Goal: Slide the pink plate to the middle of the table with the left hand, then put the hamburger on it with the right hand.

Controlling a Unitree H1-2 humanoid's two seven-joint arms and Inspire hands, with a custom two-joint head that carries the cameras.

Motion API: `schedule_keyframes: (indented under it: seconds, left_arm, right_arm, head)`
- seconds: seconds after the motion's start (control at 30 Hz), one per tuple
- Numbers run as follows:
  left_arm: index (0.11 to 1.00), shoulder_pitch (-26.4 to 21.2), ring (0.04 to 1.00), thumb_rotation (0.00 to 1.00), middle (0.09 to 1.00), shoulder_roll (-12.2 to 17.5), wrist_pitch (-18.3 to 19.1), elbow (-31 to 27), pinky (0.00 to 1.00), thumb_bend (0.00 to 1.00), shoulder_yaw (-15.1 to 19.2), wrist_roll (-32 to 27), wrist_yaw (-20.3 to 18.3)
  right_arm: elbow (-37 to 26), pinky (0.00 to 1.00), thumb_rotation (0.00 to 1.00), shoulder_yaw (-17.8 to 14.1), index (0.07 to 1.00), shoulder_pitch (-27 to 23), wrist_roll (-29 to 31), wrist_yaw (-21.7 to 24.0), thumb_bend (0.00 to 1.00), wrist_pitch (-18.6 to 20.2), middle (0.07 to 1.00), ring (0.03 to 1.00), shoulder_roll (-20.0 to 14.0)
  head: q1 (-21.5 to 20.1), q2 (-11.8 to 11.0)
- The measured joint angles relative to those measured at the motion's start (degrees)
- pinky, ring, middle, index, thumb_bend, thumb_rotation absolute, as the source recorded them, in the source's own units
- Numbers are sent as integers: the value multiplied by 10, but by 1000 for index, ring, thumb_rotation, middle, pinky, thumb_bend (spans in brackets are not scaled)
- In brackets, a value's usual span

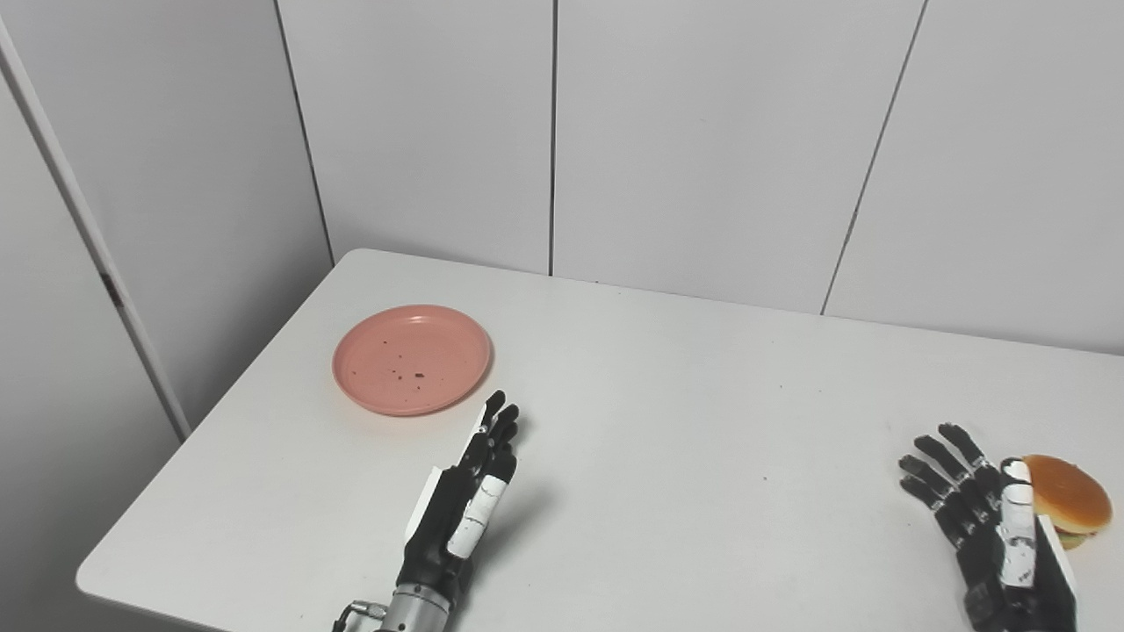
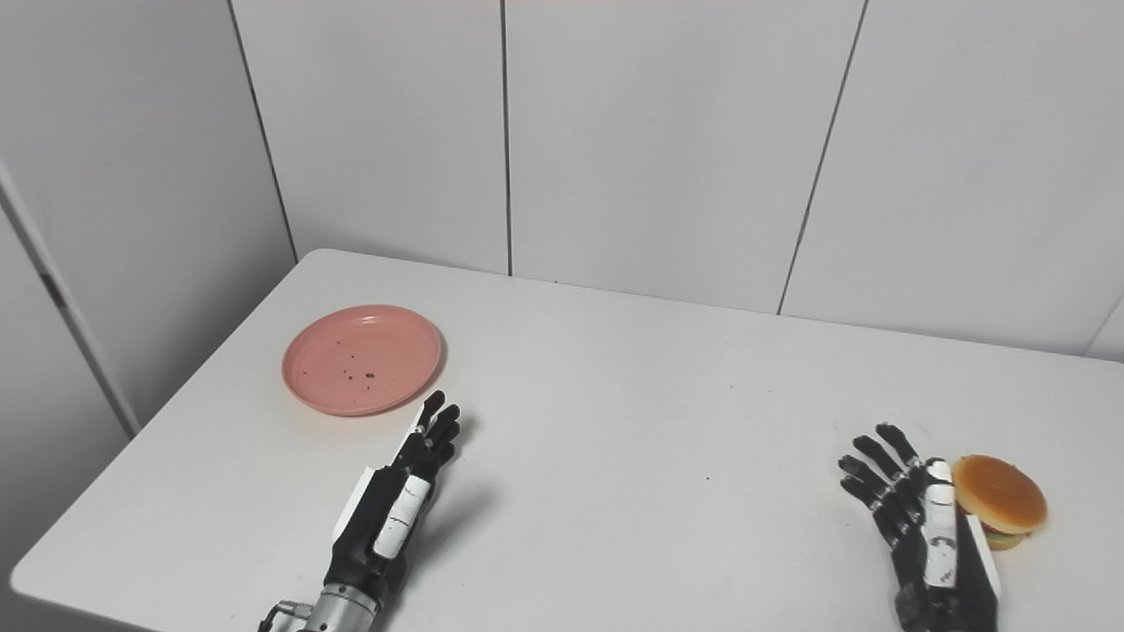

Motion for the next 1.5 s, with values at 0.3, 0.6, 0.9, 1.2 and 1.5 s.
schedule_keyframes:
  seconds: [0.3,0.6,0.9,1.2,1.5]
  left_arm:
    - [1000,0,991,881,987,0,-4,2,1000,846,-1,0,0]
    - [1000,-1,990,884,985,0,-18,7,1000,849,-2,0,2]
    - [1000,-2,994,893,989,0,-23,10,1000,847,-3,0,5]
    - [1000,-2,997,901,988,0,-23,9,1000,875,-1,-7,5]
    - [998,-2,959,872,949,1,28,-20,1000,947,13,-45,6]
  right_arm:
    - [8,808,1000,0,860,-3,-4,0,803,-22,830,792,0]
    - [23,815,1000,-1,863,-12,-2,5,798,-23,835,792,-3]
    - [27,812,1000,-1,865,-15,-2,7,802,-24,833,790,-4]
    - [24,805,1000,1,864,-14,-6,8,823,-24,838,792,-3]
    - [5,805,1000,6,845,-5,-20,5,800,-24,822,788,0]
  head:
    - [12,-21]
    - [12,-25]
    - [9,-31]
    - [-11,-21]
    - [-16,-7]
